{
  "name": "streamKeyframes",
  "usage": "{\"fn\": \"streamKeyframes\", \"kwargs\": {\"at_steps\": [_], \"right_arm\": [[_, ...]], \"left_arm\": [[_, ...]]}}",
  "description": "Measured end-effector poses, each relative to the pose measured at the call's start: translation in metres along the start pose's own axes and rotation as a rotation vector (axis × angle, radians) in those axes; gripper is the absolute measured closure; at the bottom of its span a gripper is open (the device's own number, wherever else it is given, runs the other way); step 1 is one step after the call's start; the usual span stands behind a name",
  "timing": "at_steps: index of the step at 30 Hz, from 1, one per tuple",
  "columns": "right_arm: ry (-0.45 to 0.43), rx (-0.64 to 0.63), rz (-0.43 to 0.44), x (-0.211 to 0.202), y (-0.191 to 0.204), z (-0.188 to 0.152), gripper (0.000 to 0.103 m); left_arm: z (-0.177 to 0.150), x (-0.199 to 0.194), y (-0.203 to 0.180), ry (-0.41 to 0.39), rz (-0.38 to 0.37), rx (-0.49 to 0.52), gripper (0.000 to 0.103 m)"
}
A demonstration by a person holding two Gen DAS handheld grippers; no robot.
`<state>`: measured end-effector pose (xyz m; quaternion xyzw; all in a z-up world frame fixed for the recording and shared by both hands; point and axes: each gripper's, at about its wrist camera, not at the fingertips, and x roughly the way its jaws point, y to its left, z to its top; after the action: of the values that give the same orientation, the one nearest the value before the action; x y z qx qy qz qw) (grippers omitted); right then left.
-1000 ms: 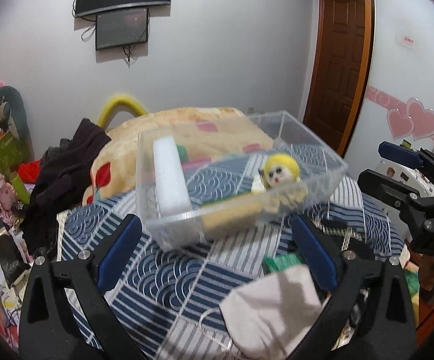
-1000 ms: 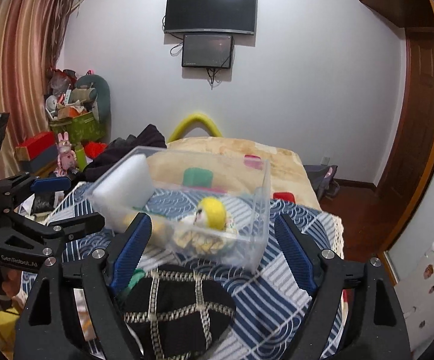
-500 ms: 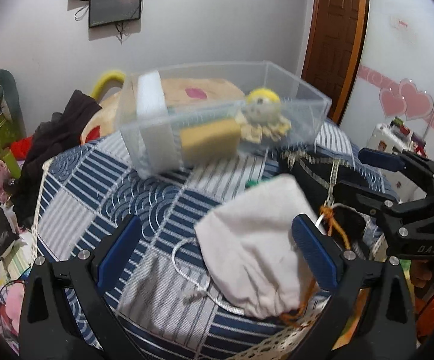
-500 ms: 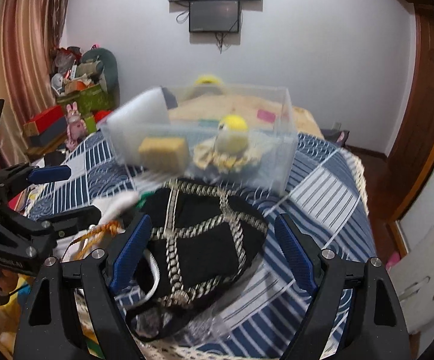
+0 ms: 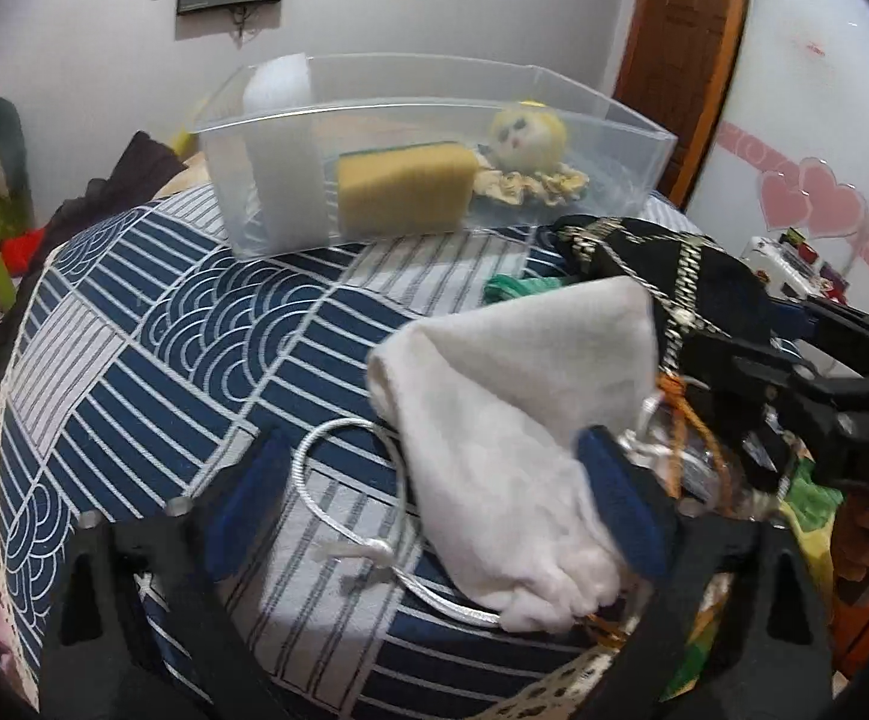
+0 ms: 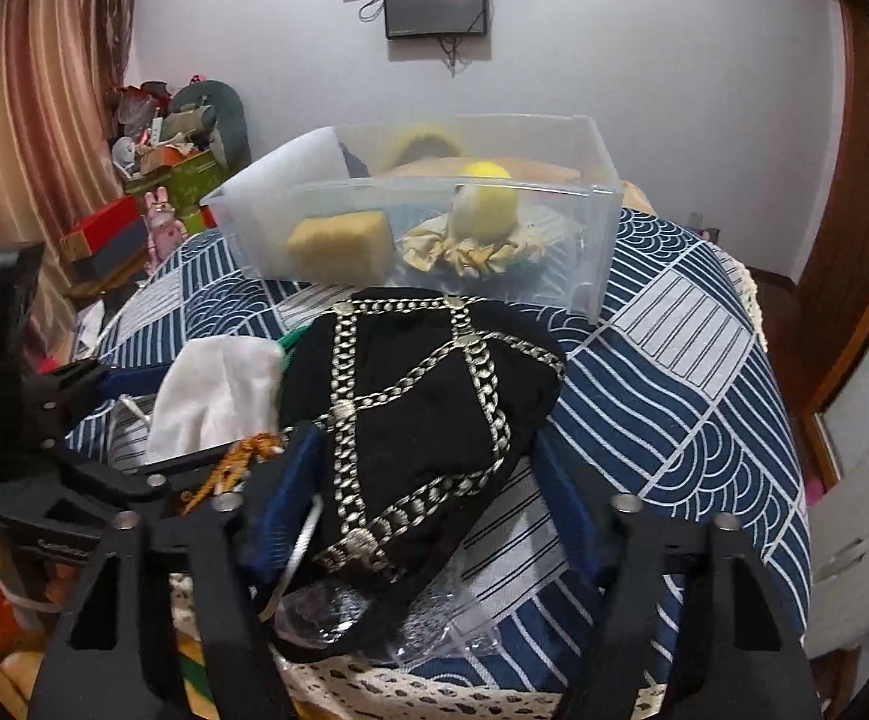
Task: Organize soft objects
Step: 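Put white cloth pouch in box with left tool while right adds black chain bag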
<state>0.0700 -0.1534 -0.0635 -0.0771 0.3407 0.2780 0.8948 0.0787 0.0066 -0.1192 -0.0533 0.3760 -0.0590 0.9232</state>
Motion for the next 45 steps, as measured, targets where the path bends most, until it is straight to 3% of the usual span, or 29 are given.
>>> {"fn": "streamKeyframes", "kwargs": {"at_steps": [1, 3, 9, 14, 28, 45], "right_arm": [[-0.003, -0.002, 0.004, -0.001, 0.001, 0.0, 0.048], [-0.006, -0.007, 0.015, -0.003, 0.003, 0.0, 0.056], [-0.031, -0.019, 0.014, -0.01, 0.008, 0.0, 0.073], [-0.063, 0.004, 0.011, -0.02, 0.0, 0.006, 0.086], [-0.191, -0.037, -0.024, -0.052, 0.006, 0.021, 0.087], [-0.37, -0.015, -0.095, -0.06, -0.001, 0.078, 0.087]], "left_arm": [[-0.001, -0.001, -0.001, -0.005, -0.012, 0.008, 0.03], [-0.002, -0.003, -0.004, 0.001, -0.029, 0.027, 0.052], [-0.004, -0.011, -0.013, 0.028, -0.113, 0.052, 0.082], [-0.001, -0.021, -0.012, 0.003, -0.083, 0.048, 0.082], [0.034, -0.078, -0.006, -0.19, -0.022, 0.071, 0.082], [0.095, -0.082, -0.01, -0.328, 0.039, 0.081, 0.082]]}}
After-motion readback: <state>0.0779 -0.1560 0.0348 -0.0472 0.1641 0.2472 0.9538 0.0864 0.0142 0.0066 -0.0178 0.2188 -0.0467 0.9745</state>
